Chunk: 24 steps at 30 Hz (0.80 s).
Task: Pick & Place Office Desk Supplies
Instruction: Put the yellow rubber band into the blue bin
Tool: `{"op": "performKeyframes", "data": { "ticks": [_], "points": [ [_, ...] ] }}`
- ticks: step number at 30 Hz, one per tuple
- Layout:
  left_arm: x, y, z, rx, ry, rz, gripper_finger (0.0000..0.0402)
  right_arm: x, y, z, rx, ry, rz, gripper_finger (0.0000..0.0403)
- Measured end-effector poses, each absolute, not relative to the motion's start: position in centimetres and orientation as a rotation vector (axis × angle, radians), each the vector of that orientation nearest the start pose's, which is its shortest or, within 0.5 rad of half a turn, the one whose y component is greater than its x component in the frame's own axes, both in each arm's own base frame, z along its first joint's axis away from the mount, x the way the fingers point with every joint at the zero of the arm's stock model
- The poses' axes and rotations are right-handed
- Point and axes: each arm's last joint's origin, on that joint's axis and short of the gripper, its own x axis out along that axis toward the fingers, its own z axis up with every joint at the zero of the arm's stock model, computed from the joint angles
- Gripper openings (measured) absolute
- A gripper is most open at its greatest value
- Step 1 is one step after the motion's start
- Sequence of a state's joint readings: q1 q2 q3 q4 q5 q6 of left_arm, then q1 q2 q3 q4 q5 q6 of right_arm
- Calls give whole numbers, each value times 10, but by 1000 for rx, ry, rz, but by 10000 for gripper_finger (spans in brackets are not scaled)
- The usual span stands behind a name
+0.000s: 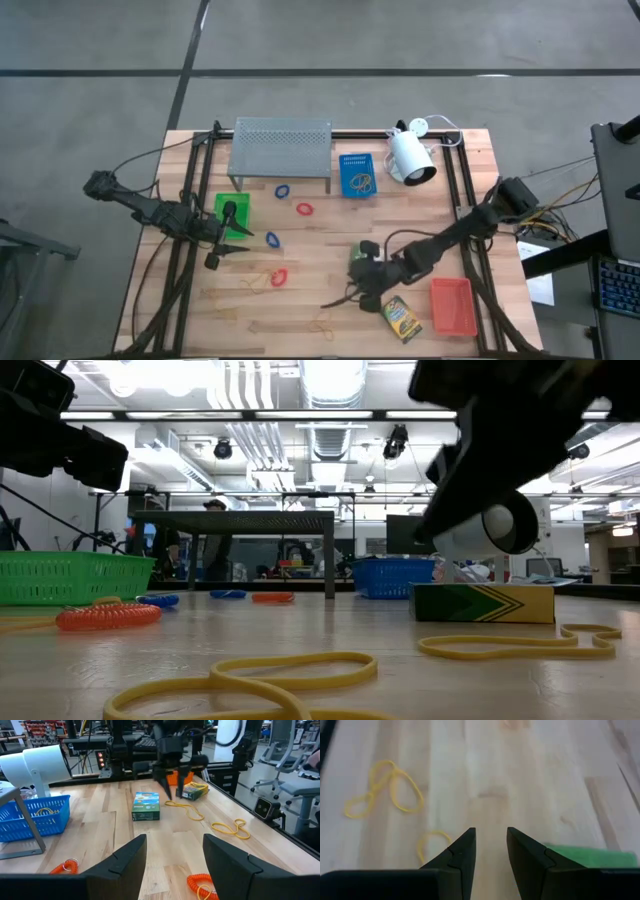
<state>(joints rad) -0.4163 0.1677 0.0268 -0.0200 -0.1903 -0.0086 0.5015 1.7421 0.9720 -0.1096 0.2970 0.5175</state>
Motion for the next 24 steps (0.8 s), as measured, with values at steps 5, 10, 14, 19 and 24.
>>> {"op": "performKeyframes", "data": {
  "ticks": [5,10,14,19,24],
  "points": [
    [99,-38,157,39,155,-225,200,313,178,159,125,838,13,107],
    [99,-38,157,39,155,-225,200,316,190,147,100,900,-13,107],
    [99,-38,157,39,155,-225,200,319,195,143,117,915,-30,107],
    [99,-38,157,39,155,-225,200,317,200,139,114,937,-23,107],
    [99,-38,157,39,154,-225,200,311,201,136,145,947,-34,107]
  ]
}}
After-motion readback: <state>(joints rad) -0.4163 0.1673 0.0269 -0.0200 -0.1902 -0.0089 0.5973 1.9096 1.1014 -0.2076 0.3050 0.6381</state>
